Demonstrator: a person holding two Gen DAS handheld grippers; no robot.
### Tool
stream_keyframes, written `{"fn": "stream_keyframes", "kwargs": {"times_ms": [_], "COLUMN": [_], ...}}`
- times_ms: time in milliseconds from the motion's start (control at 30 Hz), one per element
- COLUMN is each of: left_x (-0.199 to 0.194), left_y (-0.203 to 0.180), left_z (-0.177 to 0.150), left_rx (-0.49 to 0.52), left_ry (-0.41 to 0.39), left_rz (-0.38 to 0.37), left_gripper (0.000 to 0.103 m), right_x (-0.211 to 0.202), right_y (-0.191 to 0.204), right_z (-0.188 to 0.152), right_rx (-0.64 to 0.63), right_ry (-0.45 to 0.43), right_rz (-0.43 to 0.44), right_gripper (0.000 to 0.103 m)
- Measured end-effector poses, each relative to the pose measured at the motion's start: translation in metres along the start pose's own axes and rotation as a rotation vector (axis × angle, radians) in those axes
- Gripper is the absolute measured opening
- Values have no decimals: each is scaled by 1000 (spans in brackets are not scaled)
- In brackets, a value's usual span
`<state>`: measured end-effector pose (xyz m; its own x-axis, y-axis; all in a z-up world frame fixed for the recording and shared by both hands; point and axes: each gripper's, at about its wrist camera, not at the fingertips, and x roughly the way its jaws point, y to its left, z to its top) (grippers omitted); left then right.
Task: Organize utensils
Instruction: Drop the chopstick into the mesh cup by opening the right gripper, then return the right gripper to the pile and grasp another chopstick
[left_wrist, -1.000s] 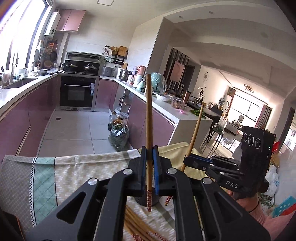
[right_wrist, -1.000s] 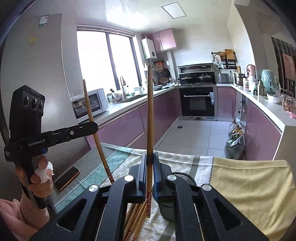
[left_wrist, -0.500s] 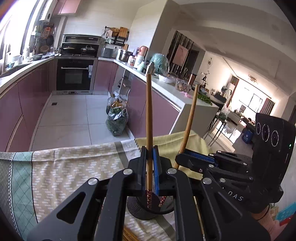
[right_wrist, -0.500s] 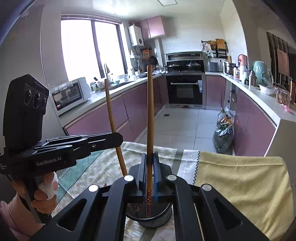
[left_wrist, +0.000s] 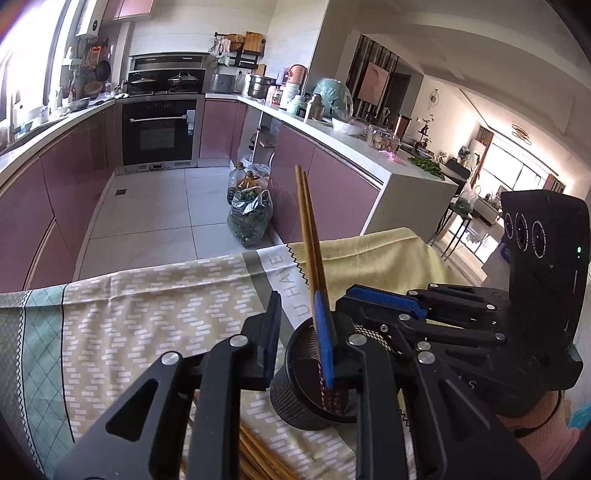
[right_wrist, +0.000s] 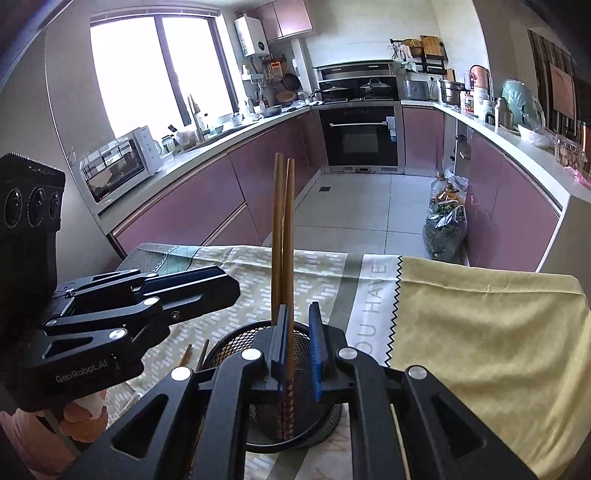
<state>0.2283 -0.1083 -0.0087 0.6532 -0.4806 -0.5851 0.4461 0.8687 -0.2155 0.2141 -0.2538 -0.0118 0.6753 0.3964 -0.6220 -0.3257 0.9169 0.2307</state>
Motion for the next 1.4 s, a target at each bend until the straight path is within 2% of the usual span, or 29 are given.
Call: {"fn": "stream_keyframes", "kwargs": {"times_ms": [67, 133, 200, 267, 333, 467, 633, 800, 933, 1233, 1400], "left_x": [-13, -31, -52, -67, -78, -81, -67, -56, -47, -30, -21], "left_y": [1, 3, 5, 10, 16, 37, 59, 66, 63, 63, 64], "left_z": [-5, -11, -20, -30, -43, -76, -119, -149, -156, -153, -148], "left_rx": [9, 22, 38, 53, 56, 24, -17, -42, -51, -55, -42], "left_ry": [-30, -68, -103, -106, -86, -5, 120, 184, 215, 241, 254], "left_rz": [35, 81, 114, 151, 180, 204, 189, 181, 184, 200, 220], "left_gripper": [26, 29, 38, 40, 40, 40, 40, 40, 39, 38, 33], "right_x": [-8, -20, -35, -50, -61, -57, -20, 7, 17, 25, 35], "right_y": [0, 4, 11, 22, 35, 60, 75, 77, 74, 83, 87], "right_z": [-4, -9, -15, -23, -34, -58, -88, -111, -119, -120, -118], "right_rx": [-3, -13, -29, -61, -108, -169, -169, -151, -144, -182, -191], "right_ry": [-27, -57, -89, -109, -115, -42, 99, 181, 214, 220, 222], "right_rz": [-8, 3, 32, 64, 99, 146, 147, 86, 57, 6, -18], "right_gripper": [23, 25, 28, 34, 35, 36, 35, 34, 32, 30, 27]}}
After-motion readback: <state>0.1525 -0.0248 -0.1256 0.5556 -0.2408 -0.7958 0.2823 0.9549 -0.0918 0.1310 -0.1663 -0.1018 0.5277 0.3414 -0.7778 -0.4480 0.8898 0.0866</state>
